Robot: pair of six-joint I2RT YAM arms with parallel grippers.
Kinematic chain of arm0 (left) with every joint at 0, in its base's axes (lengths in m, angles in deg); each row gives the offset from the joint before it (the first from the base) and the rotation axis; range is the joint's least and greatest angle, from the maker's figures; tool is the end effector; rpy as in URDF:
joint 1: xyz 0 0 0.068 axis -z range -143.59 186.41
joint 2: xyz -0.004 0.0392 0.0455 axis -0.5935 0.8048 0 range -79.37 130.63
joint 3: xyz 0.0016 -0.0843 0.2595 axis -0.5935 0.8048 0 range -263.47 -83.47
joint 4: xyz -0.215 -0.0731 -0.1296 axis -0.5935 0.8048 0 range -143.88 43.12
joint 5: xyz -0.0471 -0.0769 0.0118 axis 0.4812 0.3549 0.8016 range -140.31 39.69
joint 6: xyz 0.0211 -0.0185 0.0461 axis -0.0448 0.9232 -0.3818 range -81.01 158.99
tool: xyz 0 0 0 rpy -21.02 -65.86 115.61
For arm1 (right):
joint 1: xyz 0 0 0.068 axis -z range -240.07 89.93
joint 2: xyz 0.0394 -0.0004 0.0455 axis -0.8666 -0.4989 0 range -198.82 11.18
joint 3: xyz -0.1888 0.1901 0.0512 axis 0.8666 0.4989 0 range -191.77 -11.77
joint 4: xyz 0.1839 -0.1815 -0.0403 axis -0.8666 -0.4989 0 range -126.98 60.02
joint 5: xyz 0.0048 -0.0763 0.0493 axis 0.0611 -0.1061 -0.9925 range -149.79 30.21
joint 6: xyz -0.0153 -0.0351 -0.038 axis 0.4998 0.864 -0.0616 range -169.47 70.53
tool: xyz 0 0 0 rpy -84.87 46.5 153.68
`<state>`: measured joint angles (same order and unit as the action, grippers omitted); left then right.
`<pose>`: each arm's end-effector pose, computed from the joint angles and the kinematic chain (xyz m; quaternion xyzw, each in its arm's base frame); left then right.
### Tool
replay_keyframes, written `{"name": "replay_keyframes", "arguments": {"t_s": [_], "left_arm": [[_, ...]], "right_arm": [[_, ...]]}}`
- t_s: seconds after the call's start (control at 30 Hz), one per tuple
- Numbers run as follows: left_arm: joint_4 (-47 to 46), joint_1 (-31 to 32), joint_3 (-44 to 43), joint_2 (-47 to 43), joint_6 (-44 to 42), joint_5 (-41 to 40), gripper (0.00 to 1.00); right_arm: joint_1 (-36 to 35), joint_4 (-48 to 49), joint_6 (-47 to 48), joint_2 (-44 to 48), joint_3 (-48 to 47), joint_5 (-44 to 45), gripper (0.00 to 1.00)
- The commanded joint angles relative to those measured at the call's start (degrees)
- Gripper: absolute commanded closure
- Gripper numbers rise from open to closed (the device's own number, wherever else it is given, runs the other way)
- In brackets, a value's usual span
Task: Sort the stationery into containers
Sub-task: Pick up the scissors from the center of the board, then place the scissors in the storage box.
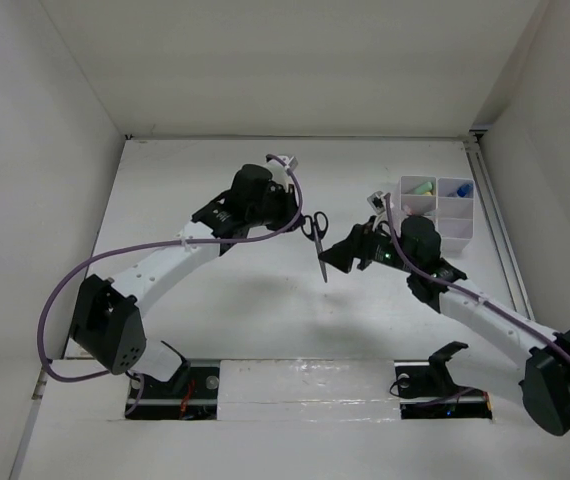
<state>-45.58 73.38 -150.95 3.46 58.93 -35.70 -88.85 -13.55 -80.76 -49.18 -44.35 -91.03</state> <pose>0.2651 -0.2108 0.3249 0.1918 0.8107 -0.3522 0.4265 0.1985 0.1303 0.2613 -0.1543 0.7485 0.4858 0.4241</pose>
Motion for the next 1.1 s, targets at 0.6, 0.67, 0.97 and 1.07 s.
{"name": "replay_keyframes", "arguments": {"t_s": [0.6,0.67,0.97,1.07], "left_arm": [[-3.81,0.47,1.83,-3.9,-0.78,2.0,1.0],[-3.29,0.47,1.31,-3.9,-0.78,2.0,1.0],[-3.28,0.47,1.3,-4.42,-0.78,2.0,1.0],[-2.76,0.47,0.78,-4.43,-0.78,0.43,0.91]], "right_arm": [[0.65,14.77,-5.63,-15.22,-10.66,-1.36,0.63],[0.65,14.78,-6.15,-15.23,-10.66,-1.89,0.63],[0.65,14.78,-6.77,-17.51,-11.71,-1.89,1.0],[0.65,14.25,-6.77,-18.04,-12.25,-1.89,1.0]]}}
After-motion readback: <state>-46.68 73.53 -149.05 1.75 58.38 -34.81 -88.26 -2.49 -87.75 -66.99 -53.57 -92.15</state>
